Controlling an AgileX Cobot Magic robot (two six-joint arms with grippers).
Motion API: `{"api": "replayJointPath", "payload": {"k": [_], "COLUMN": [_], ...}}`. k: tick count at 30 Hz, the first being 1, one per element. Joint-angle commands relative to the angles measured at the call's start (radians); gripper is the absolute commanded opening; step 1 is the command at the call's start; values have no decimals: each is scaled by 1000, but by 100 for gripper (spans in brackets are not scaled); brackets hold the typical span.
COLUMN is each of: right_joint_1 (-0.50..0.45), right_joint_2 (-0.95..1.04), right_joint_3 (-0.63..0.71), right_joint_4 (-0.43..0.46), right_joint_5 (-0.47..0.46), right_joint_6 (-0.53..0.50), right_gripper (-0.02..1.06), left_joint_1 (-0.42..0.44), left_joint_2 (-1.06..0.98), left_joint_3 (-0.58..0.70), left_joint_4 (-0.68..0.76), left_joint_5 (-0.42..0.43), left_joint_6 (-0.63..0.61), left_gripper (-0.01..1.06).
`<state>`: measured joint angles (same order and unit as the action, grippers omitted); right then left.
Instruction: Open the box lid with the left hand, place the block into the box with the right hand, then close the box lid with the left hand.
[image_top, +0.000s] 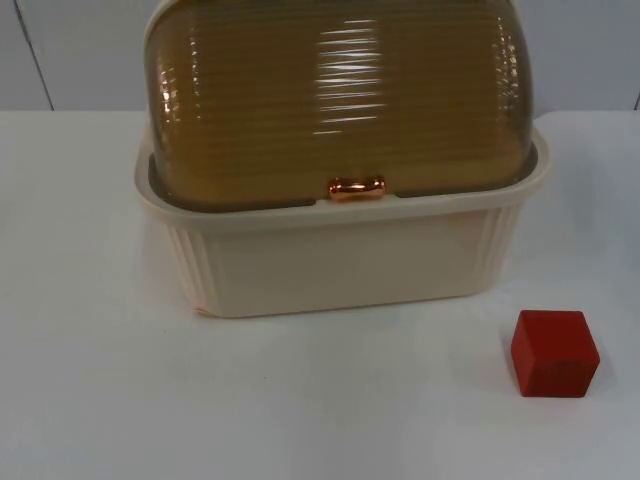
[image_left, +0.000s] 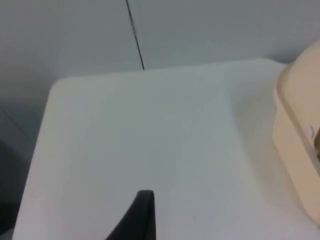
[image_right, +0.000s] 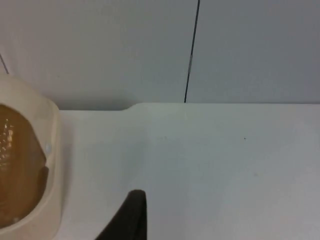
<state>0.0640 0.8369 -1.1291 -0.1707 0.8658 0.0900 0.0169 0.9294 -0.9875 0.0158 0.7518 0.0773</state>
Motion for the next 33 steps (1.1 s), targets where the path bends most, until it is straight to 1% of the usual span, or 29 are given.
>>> {"api": "replayJointPath", "payload": {"k": [1, 4, 7, 8, 10, 13, 14, 15, 17, 18, 19, 21, 23, 24, 26, 29, 30, 33], "right_joint_1": [1, 1, 1, 1, 1, 1, 1, 1, 1, 1, 1, 1, 1, 1, 1, 1, 1, 1], "right_joint_2": [50, 98, 153, 153, 168, 175, 175, 175, 175, 175, 175, 175, 175, 175, 175, 175, 175, 175], "right_joint_3": [-3, -3, -3, -3, -3, -3, -3, -3, -3, -3, -3, -3, -3, -3, -3, -3, -3, -3], "right_joint_4": [-21, -31, -34, -34, -34, -34, -34, -34, -36, -36, -36, -36, -36, -36, -36, -46, -46, -64], "right_joint_5": [-49, -62, -62, -62, -73, -92, -92, -95, -94, -92, -92, -88, -78, -78, -78, -78, -78, -78], "right_joint_6": [-4, -4, -4, -4, -4, -4, -4, -4, -4, -4, -4, -4, -9, -9, -11, -11, -11, -11], "right_gripper": [105, 105, 105, 105, 105, 105, 105, 105, 105, 105, 105, 105, 105, 105, 105, 105, 105, 105], "left_joint_1": [-5, -7, -43, -43, -98, -206, -206, -238, -315, -363, -363, -430, -488, -488, -550, -647, -647, -744], "left_joint_2": [47, 74, 104, 104, 123, 170, 170, 193, 241, 287, 287, 345, 406, 406, 456, 520, 520, 572], "left_joint_3": [-4, -4, -4, -4, -4, -10, -10, -18, -47, -77, -77, -128, -175, -175, -209, -222, -222, -222], "left_joint_4": [-24, -53, -109, -109, -111, -91, -91, -89, -79, -75, -75, -51, 10, 10, 99, 318, 318, 518], "left_joint_5": [-10, -10, -8, -8, -8, -12, -12, -12, -12, -9, -9, -8, -8, -8, -8, -5, -5, 20], "left_joint_6": [26, 42, 96, 96, 124, 136, 136, 151, 197, 244, 244, 293, 316, 316, 319, 319, 319, 269], "left_gripper": [105, 105, 105, 105, 105, 105, 105, 105, 105, 105, 105, 105, 105, 105, 105, 105, 105, 105]}}
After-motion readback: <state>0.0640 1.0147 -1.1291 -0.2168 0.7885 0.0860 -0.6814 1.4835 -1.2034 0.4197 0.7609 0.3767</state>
